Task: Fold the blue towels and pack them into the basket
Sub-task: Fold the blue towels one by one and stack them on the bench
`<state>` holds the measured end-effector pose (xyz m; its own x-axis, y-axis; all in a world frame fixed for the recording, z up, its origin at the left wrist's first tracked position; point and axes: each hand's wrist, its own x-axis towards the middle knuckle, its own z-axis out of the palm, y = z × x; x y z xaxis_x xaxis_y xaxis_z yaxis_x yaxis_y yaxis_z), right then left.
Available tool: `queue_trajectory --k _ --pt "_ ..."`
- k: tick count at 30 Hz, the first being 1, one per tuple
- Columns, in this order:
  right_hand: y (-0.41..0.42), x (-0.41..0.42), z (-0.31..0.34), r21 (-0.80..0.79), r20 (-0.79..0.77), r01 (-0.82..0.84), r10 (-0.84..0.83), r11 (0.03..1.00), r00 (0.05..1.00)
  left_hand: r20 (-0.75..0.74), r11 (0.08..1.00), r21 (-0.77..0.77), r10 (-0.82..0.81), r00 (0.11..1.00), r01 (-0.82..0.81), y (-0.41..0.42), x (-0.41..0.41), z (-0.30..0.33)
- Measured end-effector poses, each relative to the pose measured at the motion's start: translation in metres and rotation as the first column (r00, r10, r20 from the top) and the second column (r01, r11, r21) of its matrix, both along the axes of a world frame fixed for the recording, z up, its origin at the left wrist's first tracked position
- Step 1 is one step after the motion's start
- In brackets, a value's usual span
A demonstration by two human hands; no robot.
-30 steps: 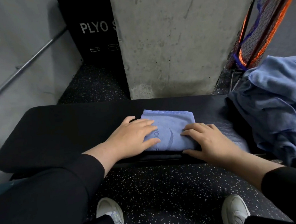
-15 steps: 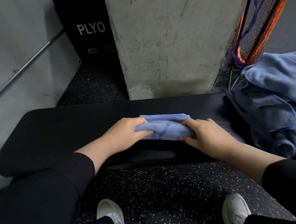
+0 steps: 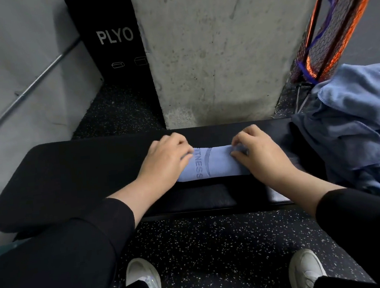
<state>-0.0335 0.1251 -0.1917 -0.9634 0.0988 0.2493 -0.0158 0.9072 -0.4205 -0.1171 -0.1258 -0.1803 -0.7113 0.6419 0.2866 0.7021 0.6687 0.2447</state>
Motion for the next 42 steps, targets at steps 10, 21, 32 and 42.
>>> queue_trajectory --k 10,21,32,42 --pt "0.023 0.008 -0.014 0.050 0.271 -0.240 0.218 0.969 0.937 0.284 0.956 -0.281 -0.004 0.959 0.088 -0.008 0.006 -0.013" --pt "-0.012 -0.004 0.033 -0.502 0.151 -0.076 0.174 0.861 0.973 0.572 0.965 0.201 0.024 0.820 -0.169 -0.037 -0.009 0.023" --pt "-0.105 -0.009 0.066 -0.914 0.096 -0.021 0.266 0.405 0.959 0.823 0.660 0.486 -0.125 0.554 -0.573 -0.105 -0.011 0.051" --pt "-0.217 -0.042 0.074 -0.210 -0.199 -0.352 0.313 0.912 0.929 0.959 0.319 0.217 -0.248 0.139 -0.923 -0.147 -0.015 0.076"
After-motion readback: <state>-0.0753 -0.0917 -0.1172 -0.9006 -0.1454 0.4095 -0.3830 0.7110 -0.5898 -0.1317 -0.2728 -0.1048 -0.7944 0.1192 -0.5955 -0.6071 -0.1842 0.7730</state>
